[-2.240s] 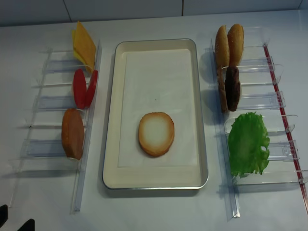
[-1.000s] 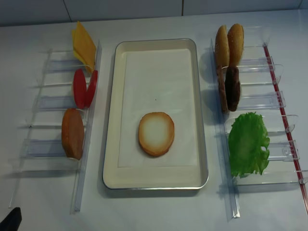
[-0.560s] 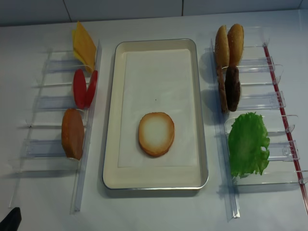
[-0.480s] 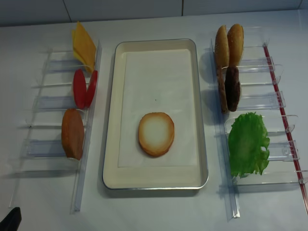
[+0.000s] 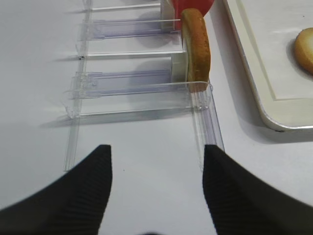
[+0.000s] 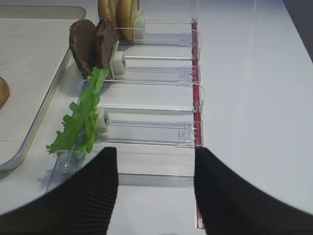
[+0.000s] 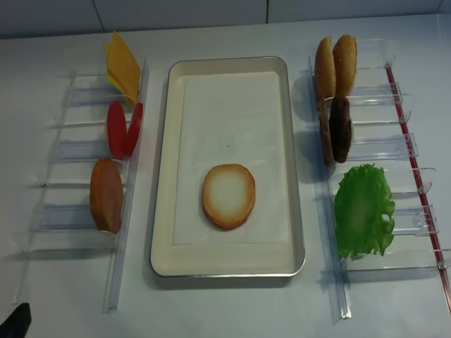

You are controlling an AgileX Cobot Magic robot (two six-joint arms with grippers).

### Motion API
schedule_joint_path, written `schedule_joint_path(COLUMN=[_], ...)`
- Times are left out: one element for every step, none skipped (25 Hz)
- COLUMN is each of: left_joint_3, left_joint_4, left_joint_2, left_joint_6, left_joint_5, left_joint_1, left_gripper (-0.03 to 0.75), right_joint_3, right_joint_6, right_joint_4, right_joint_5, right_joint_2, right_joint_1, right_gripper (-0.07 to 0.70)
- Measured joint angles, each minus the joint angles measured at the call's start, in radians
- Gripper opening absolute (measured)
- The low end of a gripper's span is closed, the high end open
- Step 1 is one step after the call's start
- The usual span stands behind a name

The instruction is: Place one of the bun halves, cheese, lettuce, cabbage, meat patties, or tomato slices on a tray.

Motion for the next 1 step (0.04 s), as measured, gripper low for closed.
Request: schedule_joint_path(left_joint_3=[0.000], left_joint_4=[0.000], left_joint_2=[0.000], left_joint_6=[0.000], left_joint_5=[0.000], left_joint_1=[0.000], left_gripper=[0.413], right_joint_3=[0.000], right_joint_6=[0.000], right_joint_4=[0.000], right_joint_5=[0.000], right_joint_2=[0.000], right_joint_1=[0.000], right_gripper=[0.401])
